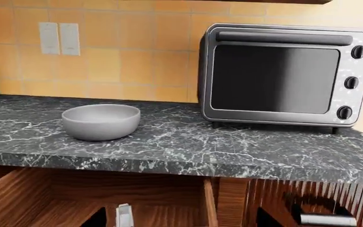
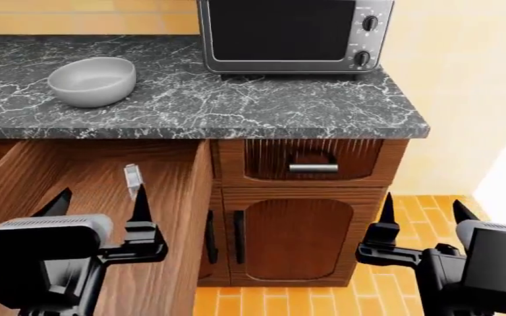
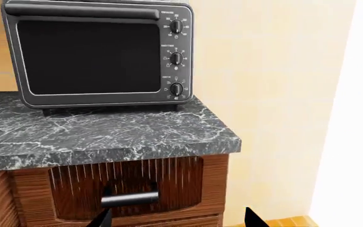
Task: Place the bar in the bowl and close the drawer.
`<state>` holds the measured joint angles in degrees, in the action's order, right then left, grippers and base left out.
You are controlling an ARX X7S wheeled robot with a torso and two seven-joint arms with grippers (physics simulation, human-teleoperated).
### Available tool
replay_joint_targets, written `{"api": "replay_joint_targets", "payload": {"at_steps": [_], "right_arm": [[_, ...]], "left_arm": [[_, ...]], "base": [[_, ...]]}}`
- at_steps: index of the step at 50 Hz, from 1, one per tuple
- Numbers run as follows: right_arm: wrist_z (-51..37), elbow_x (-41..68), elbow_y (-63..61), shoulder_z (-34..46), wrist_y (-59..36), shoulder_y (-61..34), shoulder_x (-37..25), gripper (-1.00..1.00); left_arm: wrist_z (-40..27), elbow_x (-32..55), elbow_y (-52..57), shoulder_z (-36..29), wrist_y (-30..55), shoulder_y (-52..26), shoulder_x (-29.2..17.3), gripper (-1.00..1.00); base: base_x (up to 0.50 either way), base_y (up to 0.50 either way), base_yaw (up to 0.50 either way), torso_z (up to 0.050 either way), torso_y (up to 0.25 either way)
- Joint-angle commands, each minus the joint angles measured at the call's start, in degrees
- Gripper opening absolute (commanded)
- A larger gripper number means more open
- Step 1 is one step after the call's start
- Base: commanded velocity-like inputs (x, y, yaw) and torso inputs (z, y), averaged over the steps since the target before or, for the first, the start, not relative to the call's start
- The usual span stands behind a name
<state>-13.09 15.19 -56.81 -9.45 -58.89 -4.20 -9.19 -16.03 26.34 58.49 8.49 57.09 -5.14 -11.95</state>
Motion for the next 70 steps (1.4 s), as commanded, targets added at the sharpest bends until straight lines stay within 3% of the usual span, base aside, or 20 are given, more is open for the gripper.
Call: {"api": "replay_joint_targets", "payload": {"at_steps": [1,53,59,63,68,70], "right_arm": [[-0.5,1.1,-0.5,-0.8,-0.4,0.1,-0.3,1.0],[-3.8,4.5,-0.6,-1.4,0.3,0.4,-2.3,1.0],[-3.7,8.1,-1.7,-3.6,-6.7,-2.6,-3.2,1.0],[-6.0,15.3,-3.1,-7.0,-16.4,-7.8,-5.5,1.0],[-19.7,44.1,-2.4,-17.1,-30.9,-18.6,-11.5,1.0],[-29.7,57.7,2.4,-17.3,-31.0,-21.4,-15.5,1.0]], "left_arm": [[-1.5,1.5,-0.2,0.1,0.1,-0.2,-0.6,1.0],[-6.0,5.6,-1.6,-0.8,-2.2,0.3,-3.9,1.0],[-6.5,7.9,-1.7,0.3,0.3,-1.6,-4.4,1.0],[-7.7,14.7,-0.6,4.4,7.2,-6.2,-4.7,1.0],[-12.7,30.4,0.1,14.0,21.7,-17.2,-4.9,1.0],[-15.8,36.6,-0.5,17.4,26.7,-21.6,-4.8,1.0]], "base": [[0.0,0.5,0.0,0.0,0.0],[0.0,0.5,0.0,0.0,0.0],[0.0,0.21,0.0,0.0,0.0],[0.0,0.0,0.0,0.0,0.0],[0.0,0.0,0.0,0.0,0.0],[0.0,0.0,0.0,0.0,0.0]]}}
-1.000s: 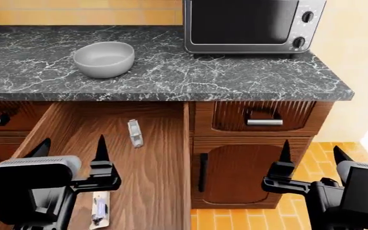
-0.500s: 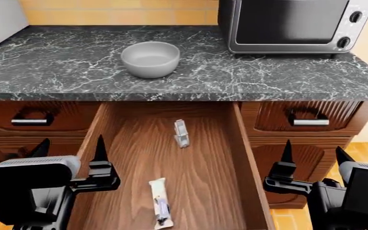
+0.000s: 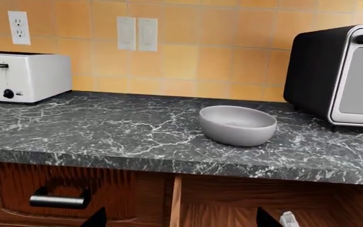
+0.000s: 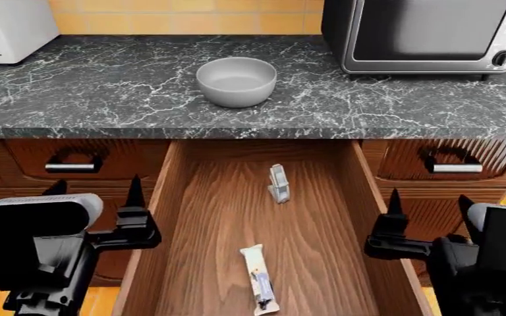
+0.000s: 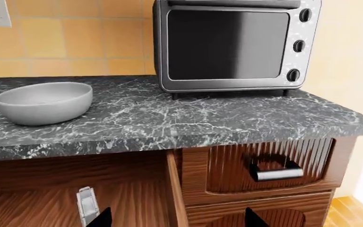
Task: Place the bar in the bowl and close the drawer.
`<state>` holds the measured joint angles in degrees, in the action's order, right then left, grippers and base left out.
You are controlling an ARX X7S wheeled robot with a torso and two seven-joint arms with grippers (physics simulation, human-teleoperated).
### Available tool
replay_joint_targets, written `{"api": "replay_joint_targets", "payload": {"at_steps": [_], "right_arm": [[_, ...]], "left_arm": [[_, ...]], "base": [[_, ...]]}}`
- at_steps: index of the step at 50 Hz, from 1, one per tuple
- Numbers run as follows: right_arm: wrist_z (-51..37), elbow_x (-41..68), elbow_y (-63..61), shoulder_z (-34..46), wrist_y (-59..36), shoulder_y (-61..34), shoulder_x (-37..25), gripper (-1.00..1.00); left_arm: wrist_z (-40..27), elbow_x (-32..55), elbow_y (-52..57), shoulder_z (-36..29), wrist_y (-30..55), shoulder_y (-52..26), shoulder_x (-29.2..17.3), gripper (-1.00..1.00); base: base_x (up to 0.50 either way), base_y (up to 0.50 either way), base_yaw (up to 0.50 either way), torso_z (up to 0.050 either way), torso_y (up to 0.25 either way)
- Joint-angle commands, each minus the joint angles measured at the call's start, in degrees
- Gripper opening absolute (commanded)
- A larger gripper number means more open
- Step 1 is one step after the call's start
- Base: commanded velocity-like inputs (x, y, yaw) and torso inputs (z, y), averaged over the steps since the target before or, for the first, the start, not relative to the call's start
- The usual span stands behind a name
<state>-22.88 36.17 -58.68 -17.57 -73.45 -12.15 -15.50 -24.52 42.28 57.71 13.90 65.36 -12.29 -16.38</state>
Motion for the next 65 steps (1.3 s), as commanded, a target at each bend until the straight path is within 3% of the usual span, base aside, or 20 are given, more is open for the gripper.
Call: {"api": "replay_joint_targets", "payload": {"at_steps": [1,6,9,14,33,51,57,65], "right_arm": [[-25.1,43.1,6.9,-8.8,-16.3,-15.3,-11.1,1.0],[-45.4,64.8,17.3,-1.2,-12.1,-24.2,-20.7,1.0],[-50.1,73.0,21.7,4.0,-8.5,-28.3,-25.2,1.0],[-53.2,79.1,27.3,11.3,-6.2,-35.1,-29.7,1.0],[-50.7,78.9,29.4,14.7,-6.4,-38.3,-31.5,1.0],[-49.6,79.4,29.8,16.3,-5.0,-38.0,-32.2,1.0],[-48.9,86.3,34.2,23.7,-4.9,-43.4,-32.8,1.0],[-49.3,96.9,44.0,40.8,-6.2,-55.5,-29.7,1.0]], "left_arm": [[-9.1,24.4,-0.8,13.8,21.1,-16.8,-0.3,1.0],[-21.7,40.8,-11.1,12.8,24.1,-25.1,-3.8,1.0],[-28.0,48.1,-17.8,9.7,23.2,-29.2,-6.3,1.0],[-31.1,50.2,-23.3,6.2,22.0,-33.8,-8.8,1.0],[-34.1,53.2,-25.0,1.7,18.8,-35.5,-12.2,1.0],[-34.0,53.4,-24.9,0.3,16.6,-35.0,-13.8,1.0],[-34.8,54.5,-25.1,-0.3,16.0,-35.4,-14.5,1.0],[-35.6,56.0,-26.1,-1.3,15.3,-36.1,-15.6,1.0]], "base": [[0.0,0.0,0.0,0.0,0.0],[0.0,0.0,0.0,0.0,0.0],[0.0,0.0,0.0,0.0,0.0],[0.0,0.0,0.0,0.0,0.0],[0.41,-0.07,0.0,0.0,0.0],[0.08,0.0,0.0,0.0,0.0],[0.0,0.0,0.0,0.0,0.0],[0.0,0.0,0.0,0.0,0.0]]}}
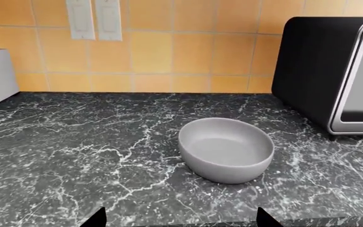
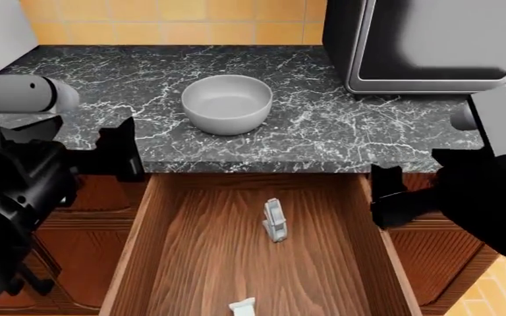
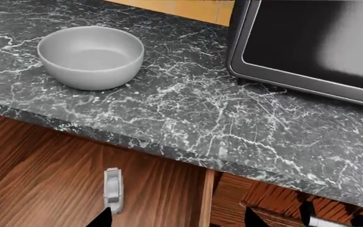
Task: Place the bar in the bowl and close the drawer.
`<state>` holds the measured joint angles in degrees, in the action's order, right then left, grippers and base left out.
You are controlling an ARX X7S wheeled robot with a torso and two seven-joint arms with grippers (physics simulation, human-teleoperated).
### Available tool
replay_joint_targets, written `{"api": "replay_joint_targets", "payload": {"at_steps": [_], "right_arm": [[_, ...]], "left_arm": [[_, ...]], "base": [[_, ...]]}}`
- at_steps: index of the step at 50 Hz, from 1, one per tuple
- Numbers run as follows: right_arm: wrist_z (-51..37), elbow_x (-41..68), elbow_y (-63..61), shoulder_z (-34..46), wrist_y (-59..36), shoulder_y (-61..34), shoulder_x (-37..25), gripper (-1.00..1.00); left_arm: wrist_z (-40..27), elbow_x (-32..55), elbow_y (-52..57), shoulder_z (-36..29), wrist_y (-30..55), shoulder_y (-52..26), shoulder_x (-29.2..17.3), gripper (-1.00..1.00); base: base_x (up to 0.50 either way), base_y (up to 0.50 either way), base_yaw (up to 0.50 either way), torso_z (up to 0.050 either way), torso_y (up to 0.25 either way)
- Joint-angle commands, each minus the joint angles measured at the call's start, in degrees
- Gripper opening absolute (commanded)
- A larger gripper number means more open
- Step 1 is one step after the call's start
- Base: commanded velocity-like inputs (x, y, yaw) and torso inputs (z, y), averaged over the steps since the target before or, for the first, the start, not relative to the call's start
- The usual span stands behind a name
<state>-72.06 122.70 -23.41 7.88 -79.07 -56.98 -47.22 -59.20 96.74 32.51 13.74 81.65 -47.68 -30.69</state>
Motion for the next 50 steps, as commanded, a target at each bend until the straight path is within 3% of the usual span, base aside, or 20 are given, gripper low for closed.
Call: {"api": "replay_joint_targets", "payload": {"at_steps": [1,8,19,35,50], "right_arm": [[-0.4,11.4,9.7,17.2,-0.4,-11.7,2.7,1.0],[-2.6,18.6,15.2,28.3,2.7,-16.5,7.5,1.0],[-3.4,20.1,19.6,36.8,6.1,-15.4,14.7,1.0],[-0.7,16.5,24.5,40.3,9.9,-12.4,24.3,1.0],[2.3,6.6,33.2,41.0,15.2,-9.3,30.3,1.0]], "left_arm": [[-1.0,1.7,-1.0,-1.3,-1.1,-0.8,-1.4,1.0],[-1.5,2.4,-1.9,-2.0,-1.6,-1.6,-2.4,1.0],[-0.3,1.2,-2.0,-2.3,-2.0,-1.2,-3.5,1.0],[2.4,-1.0,-1.6,-2.1,-2.9,0.5,-4.5,1.0],[4.9,-3.4,-1.2,-1.8,-3.9,2.0,-5.4,1.0]], "base": [[0.0,0.0,0.0,0.0,0.0],[0.0,0.0,0.0,0.0,0.0],[0.0,0.0,0.0,0.0,0.0],[0.0,0.0,0.0,0.0,0.0],[0.0,0.0,0.0,0.0,0.0]]}}
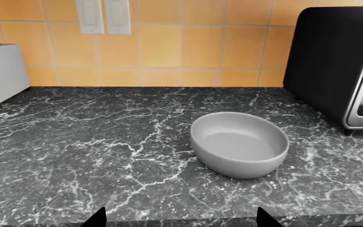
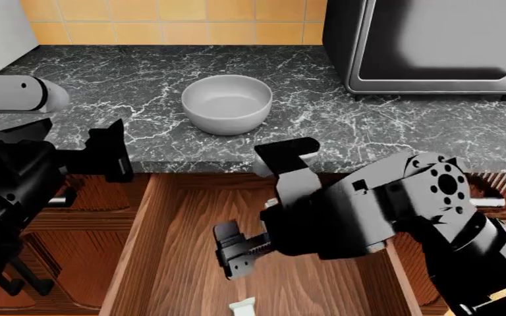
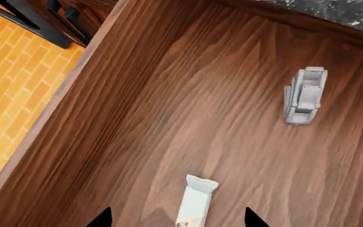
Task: Place the bar in the bowl and close the drawer.
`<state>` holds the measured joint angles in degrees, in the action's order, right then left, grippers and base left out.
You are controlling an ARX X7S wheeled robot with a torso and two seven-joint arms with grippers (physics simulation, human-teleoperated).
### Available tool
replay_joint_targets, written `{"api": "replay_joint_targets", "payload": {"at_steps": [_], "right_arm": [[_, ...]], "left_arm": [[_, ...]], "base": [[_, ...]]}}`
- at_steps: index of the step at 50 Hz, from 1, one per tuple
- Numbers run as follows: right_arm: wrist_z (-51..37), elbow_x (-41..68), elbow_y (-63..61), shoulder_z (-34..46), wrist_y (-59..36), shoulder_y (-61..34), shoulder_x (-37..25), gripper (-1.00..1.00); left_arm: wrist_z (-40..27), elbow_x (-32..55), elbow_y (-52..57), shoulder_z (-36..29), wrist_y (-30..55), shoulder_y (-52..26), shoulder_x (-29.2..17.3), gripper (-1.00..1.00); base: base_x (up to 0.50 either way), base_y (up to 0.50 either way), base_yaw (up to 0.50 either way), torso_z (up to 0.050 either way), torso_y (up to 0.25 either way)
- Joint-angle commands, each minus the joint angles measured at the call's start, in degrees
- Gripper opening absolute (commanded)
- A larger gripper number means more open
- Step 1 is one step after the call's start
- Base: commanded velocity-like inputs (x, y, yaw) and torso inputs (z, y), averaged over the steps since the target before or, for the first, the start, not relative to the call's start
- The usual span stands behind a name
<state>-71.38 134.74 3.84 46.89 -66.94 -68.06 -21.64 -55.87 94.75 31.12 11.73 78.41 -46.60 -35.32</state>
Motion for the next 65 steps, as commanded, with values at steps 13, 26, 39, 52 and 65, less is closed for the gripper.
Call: {"api": "replay_joint_targets", "payload": {"at_steps": [13,26,39,52,65], "right_arm": [[2.9,-11.7,11.1,7.1,2.3,4.1,7.2,1.0],[11.9,-21.7,19.5,11.2,1.5,5.1,10.5,1.0],[16.6,-21.9,22.0,11.8,1.6,6.4,12.6,1.0],[18.7,-21.9,24.9,13.1,1.7,8.0,13.5,1.0],[23.8,-27.1,29.2,15.8,2.6,8.1,15.0,1.0]], "left_arm": [[2.4,-2.5,0.4,0.1,-1.5,1.4,-1.7,1.0],[4.1,-4.3,0.7,0.0,-2.3,2.4,-2.4,1.0],[5.3,-5.2,0.7,0.0,-3.2,3.2,-3.0,1.0],[5.8,-5.5,0.8,0.0,-4.0,3.9,-3.6,1.0],[7.3,-6.8,0.8,-0.2,-4.9,5.0,-3.9,1.0]], "base": [[0.0,0.0,0.0,0.0,0.0],[0.0,0.0,0.0,0.0,0.0],[0.0,0.0,0.0,0.0,0.0],[0.0,0.0,0.0,0.0,0.0],[0.0,0.0,0.0,0.0,0.0]]}}
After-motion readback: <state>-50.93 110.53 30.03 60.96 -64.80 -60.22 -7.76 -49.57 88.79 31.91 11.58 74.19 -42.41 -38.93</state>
